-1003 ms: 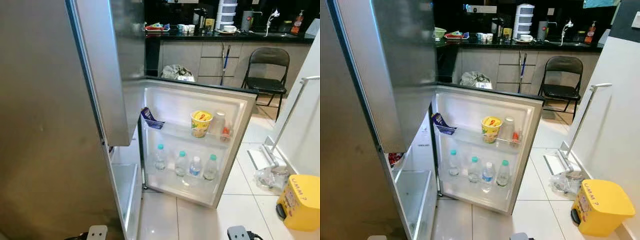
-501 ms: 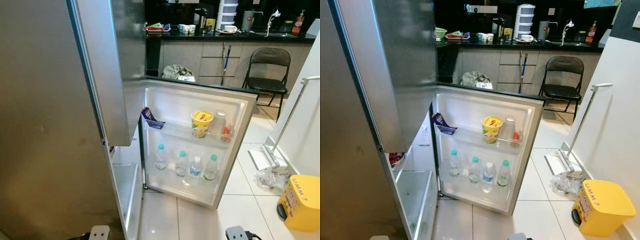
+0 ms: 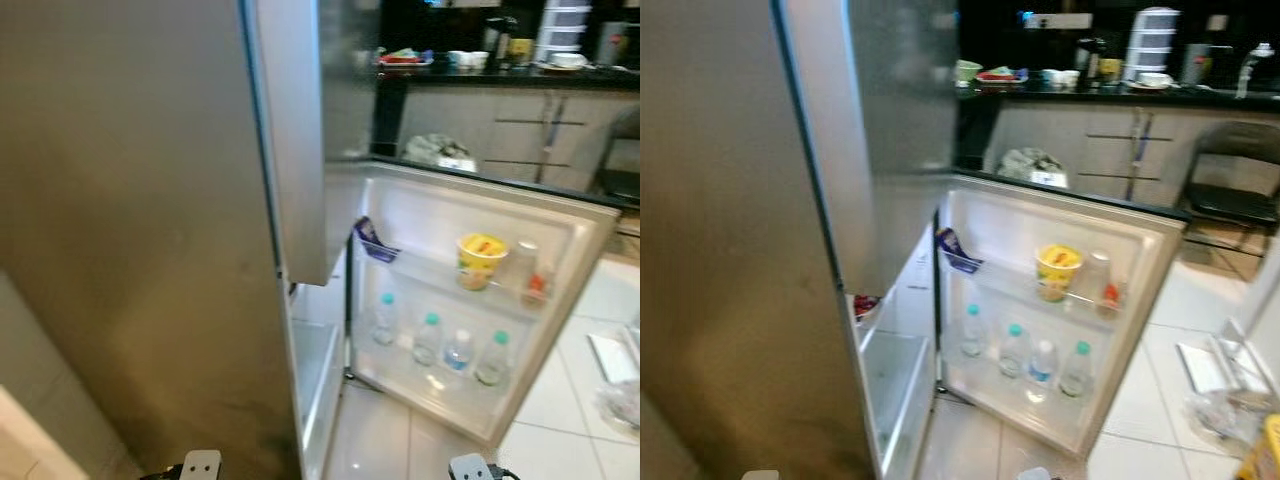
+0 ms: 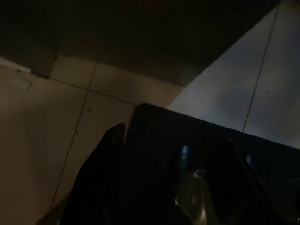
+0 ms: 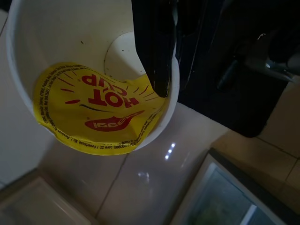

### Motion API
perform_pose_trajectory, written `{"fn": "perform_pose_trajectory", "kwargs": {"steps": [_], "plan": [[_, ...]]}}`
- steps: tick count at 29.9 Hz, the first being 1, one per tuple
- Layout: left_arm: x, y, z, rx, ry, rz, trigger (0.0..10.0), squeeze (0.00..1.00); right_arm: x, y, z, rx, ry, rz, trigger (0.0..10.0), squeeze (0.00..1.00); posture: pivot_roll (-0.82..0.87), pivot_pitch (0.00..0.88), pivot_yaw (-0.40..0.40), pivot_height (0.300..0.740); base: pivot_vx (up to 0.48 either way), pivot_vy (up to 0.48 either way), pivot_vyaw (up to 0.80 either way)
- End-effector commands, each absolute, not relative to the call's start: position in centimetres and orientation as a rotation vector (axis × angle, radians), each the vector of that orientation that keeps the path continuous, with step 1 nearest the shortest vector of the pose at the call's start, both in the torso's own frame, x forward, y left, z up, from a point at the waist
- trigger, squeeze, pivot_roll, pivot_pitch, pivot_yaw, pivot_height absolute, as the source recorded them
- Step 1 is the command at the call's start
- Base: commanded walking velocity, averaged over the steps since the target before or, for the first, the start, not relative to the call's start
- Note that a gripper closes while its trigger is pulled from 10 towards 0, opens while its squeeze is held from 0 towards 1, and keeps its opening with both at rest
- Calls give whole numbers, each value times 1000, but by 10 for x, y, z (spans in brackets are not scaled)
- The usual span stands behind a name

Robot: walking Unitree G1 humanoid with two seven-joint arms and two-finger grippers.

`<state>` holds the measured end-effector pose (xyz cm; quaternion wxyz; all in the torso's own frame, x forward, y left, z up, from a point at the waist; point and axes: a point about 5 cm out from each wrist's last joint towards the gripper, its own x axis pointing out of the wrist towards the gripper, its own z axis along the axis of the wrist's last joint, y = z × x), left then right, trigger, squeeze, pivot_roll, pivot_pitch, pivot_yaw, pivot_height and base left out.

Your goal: Restocking fridge

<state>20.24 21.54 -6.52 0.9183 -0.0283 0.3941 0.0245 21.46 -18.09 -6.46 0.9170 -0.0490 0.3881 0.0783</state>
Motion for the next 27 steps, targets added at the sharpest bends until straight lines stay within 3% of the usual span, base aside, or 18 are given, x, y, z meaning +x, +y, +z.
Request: {"fn": "perform_pose_trajectory", "kwargs": {"steps": [1,27], "plan": [[198,215,-68,-61,823,55,10000,0,210,-182,-67,-99,820,154,10000,0,-2,53,1,740,0,0,800],[203,214,-66,-57,821,34,10000,0,209,-184,-68,-93,828,141,10000,0,-6,63,11,740,0,0,800]]}}
